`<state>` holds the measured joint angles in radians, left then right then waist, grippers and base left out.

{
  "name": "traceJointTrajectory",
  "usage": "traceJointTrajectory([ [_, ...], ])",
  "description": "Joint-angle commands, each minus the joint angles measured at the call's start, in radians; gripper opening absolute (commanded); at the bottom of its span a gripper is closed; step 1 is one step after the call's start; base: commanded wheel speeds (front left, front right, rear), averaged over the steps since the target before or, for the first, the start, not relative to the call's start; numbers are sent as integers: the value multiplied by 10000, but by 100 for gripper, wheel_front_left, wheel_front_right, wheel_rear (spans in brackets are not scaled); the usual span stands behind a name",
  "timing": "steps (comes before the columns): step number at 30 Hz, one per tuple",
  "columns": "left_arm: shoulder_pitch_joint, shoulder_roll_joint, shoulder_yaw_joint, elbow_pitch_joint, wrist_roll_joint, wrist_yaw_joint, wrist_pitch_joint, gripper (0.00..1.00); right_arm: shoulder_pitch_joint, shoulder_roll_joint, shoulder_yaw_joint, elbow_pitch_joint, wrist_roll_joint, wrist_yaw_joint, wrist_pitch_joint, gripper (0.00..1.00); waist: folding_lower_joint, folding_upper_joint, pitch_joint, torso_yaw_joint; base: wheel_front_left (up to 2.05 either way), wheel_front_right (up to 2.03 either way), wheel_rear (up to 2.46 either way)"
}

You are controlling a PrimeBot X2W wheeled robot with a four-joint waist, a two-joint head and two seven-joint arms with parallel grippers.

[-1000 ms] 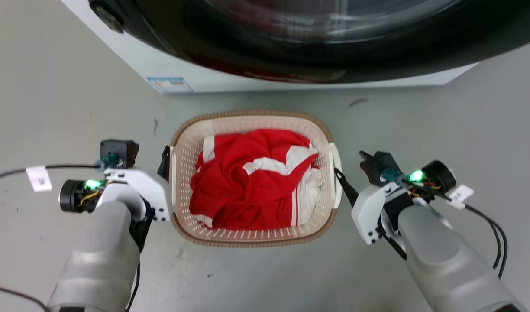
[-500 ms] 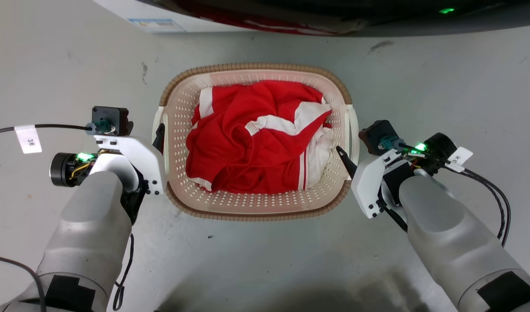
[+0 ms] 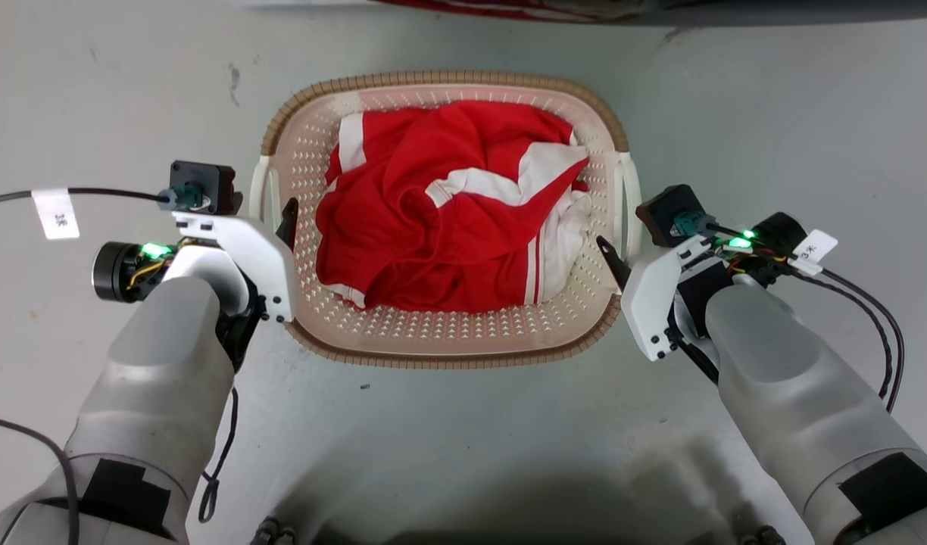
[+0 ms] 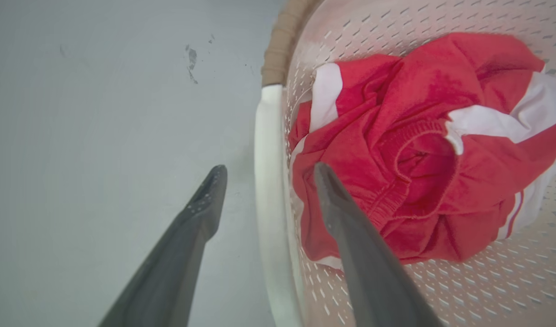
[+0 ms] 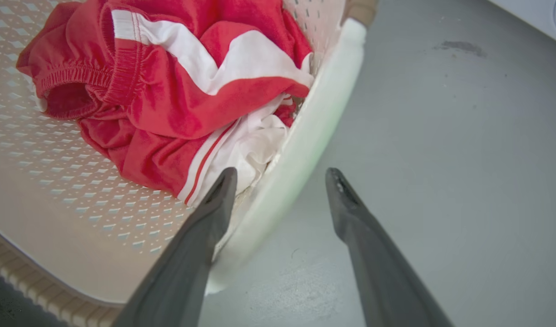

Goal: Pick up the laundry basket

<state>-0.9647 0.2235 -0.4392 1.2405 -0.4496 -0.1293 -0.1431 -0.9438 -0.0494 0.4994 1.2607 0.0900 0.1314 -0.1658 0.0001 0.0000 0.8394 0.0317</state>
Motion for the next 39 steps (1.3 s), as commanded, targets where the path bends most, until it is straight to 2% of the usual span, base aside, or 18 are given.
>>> traceJointTrajectory([
  [1, -127, 26, -62, 37, -85, -12, 28, 100, -140, -16, -23, 59, 7, -14, 47, 100, -1, 0, 123, 30, 0, 0, 0],
  [12, -399, -44, -810, 180, -538, -2, 319, 100, -431, -28, -22, 86, 135, -15, 70, 100, -1, 0, 428, 82, 0, 0, 0],
  [13, -435, -8, -882, 186, -535, -2, 284, 29, -436, -28, -9, 83, 158, -15, 67, 42, -1, 0, 432, 85, 0, 0, 0],
  [14, -463, 12, -932, 193, -560, -2, 250, 0, -462, -29, -3, 83, 161, -15, 27, 0, -1, 0, 435, 84, 0, 0, 0],
  [25, -192, -151, -1492, 301, -965, 6, 241, 0, -129, -50, 16, 164, 292, -6, 153, 0, -1, 0, 43, 135, 0, 0, 0],
  [32, 195, -253, -1799, 333, -1289, 4, 375, 0, 349, -38, 453, 25, 795, 5, 564, 0, -1, 0, -835, 96, 0, 0, 0],
  [39, 827, -280, -2156, 296, -1741, 4, 793, 0, 1033, -12, 1272, -383, 1786, 6, 1349, 0, -1, 0, -2039, -91, 0, 0, 0],
])
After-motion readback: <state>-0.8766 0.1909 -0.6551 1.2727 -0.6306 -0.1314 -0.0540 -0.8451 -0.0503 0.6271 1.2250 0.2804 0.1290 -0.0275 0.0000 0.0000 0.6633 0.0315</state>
